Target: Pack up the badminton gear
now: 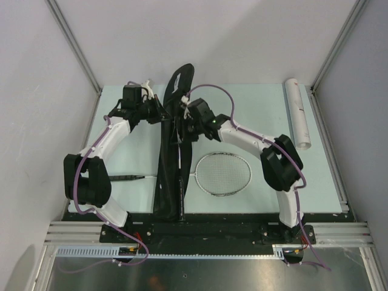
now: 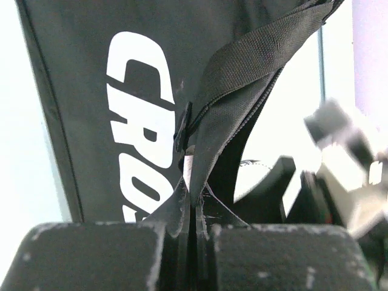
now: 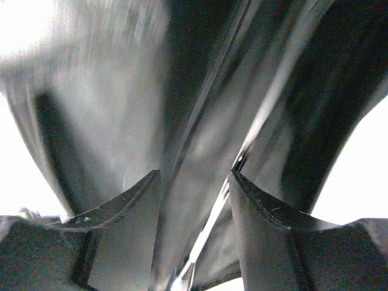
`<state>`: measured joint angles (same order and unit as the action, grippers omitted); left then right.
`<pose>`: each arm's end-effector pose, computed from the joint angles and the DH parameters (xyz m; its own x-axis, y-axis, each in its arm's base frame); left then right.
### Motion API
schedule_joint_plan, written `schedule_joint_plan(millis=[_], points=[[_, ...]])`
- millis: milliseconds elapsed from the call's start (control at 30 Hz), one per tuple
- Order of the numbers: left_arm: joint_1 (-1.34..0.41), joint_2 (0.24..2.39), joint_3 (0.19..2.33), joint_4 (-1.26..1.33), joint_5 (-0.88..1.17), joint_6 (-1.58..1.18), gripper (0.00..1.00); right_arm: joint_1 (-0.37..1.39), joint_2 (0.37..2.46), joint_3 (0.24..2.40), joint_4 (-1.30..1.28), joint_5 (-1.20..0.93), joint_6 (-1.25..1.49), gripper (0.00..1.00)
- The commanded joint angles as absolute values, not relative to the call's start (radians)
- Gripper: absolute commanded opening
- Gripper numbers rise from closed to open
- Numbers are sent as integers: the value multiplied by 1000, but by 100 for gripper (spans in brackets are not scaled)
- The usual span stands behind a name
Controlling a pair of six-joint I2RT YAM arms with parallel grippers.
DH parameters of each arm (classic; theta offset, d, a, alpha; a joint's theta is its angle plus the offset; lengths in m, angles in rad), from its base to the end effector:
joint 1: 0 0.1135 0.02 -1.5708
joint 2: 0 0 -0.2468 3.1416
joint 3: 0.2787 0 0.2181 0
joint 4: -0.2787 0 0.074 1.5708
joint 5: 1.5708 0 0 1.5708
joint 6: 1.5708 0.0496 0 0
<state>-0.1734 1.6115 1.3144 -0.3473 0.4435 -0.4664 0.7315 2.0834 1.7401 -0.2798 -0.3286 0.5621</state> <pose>0.3343 -0.0802 0.2847 -0.7505 -0.2809 -0.5982 0.1749 0.7884 -0.5897 0.3293 0.3171 0.2439 -0.8084 -0.0477 -0.5868 -0.4685 0.6556 0.5922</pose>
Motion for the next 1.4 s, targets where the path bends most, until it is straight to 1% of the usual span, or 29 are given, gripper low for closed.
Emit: schedule_joint_plan(millis=[0,100,200,367,533,667,767,800,867,900,933,967,1033,1067,1133,1200,1333,1367], points=[[-164,1611,1344,-282,525,-520,0,813,1887,1570,-379,-331,468,54],[-164,1608,1333,-279,520,-517,0,827,1847,1470,-342,-307,466,54],[-164,1608,1325,-281,519,-517,0,856,1865,1447,-336,-328,443,55],[-172,1606,1319,-281,515,-511,1,881,1871,1413,-321,-274,451,56],[-176,1606,1322,-281,515,-520,0,865,1919,1388,-167,-320,500,56],[-183,1600,1318,-281,509,-522,0,870,1971,1384,-34,-304,544,56],[-189,1594,1322,-281,502,-525,0,867,1999,1381,33,-298,577,51],[-189,1594,1324,-281,502,-523,0,867,1993,1379,40,-288,583,39],[-189,1591,1315,-282,497,-508,0,865,1973,1368,67,-293,606,24],[-189,1586,1304,-282,491,-505,0,865,1961,1367,75,-301,636,12],[-187,1579,1293,-282,483,-493,0,864,1936,1367,90,-311,650,4],[-189,1574,1270,-284,474,-482,2,861,1924,1368,92,-316,667,0],[-189,1556,1249,-287,436,-460,8,862,1889,1368,92,-324,718,0],[-189,1552,1235,-291,422,-456,15,862,1879,1368,84,-325,733,0],[-193,1546,1224,-295,402,-446,18,865,1859,1368,75,-319,764,0],[-198,1545,1218,-301,384,-443,25,865,1835,1368,68,-316,790,0],[-232,1540,1210,-313,330,-431,35,861,1812,1384,29,-288,812,0],[-238,1533,1207,-317,298,-431,42,858,1813,1388,22,-282,810,0]])
